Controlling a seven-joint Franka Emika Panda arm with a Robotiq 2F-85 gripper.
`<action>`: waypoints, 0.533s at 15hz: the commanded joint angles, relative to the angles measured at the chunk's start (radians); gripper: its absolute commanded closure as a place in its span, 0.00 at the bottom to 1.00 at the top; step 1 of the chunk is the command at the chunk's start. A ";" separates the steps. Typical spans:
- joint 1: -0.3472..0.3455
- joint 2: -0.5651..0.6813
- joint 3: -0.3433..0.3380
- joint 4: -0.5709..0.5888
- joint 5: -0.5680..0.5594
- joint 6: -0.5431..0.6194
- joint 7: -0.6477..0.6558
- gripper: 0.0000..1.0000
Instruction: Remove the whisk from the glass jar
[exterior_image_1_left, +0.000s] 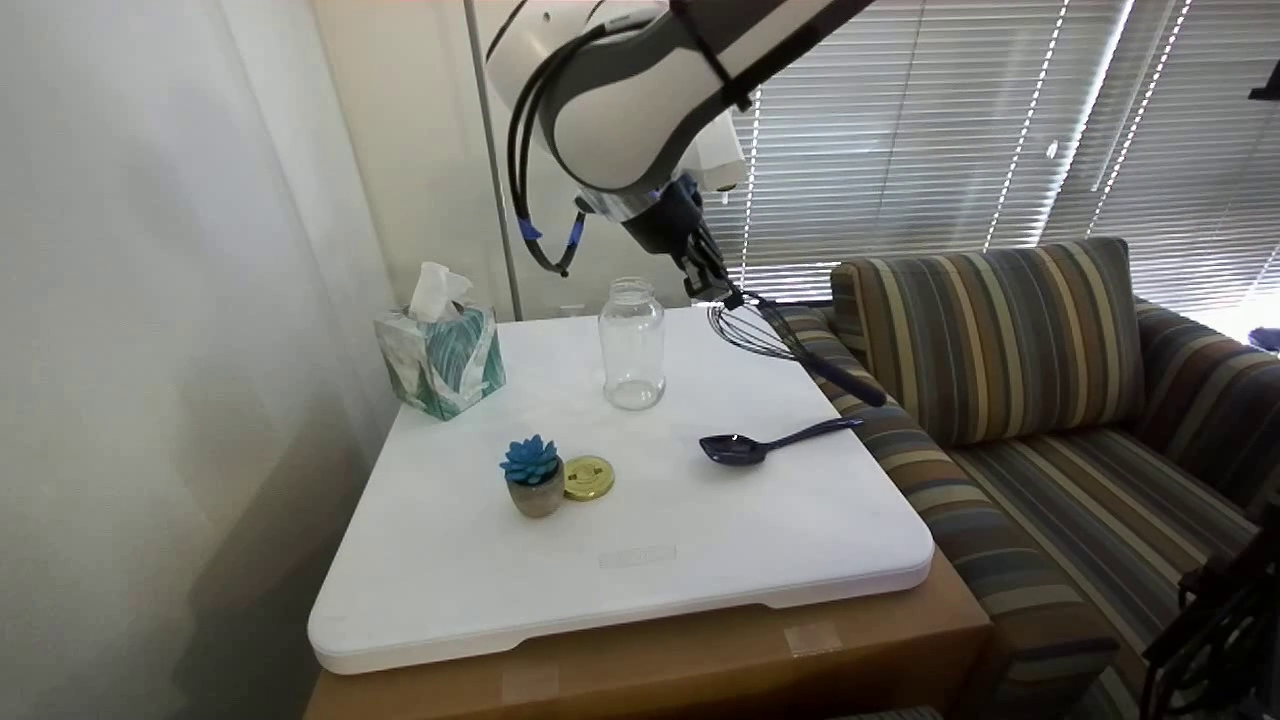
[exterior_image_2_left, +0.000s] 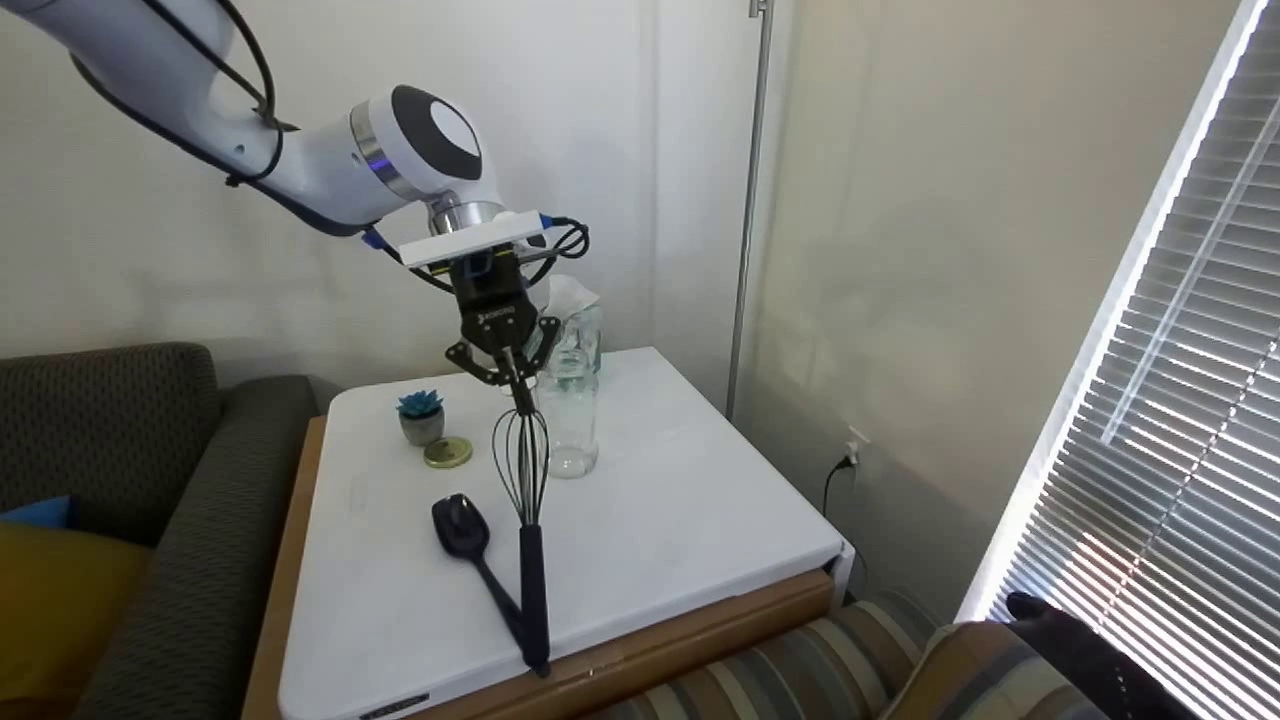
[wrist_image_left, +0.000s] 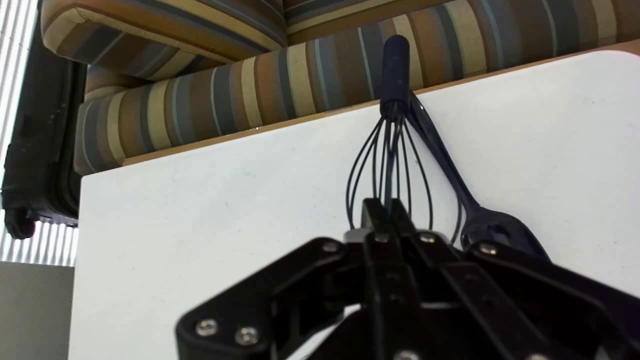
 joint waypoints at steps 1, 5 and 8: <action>0.013 0.052 -0.008 0.063 0.020 -0.053 -0.061 0.99; 0.033 0.084 -0.015 0.094 0.006 -0.105 -0.096 0.99; 0.051 0.107 -0.020 0.117 -0.017 -0.135 -0.138 0.99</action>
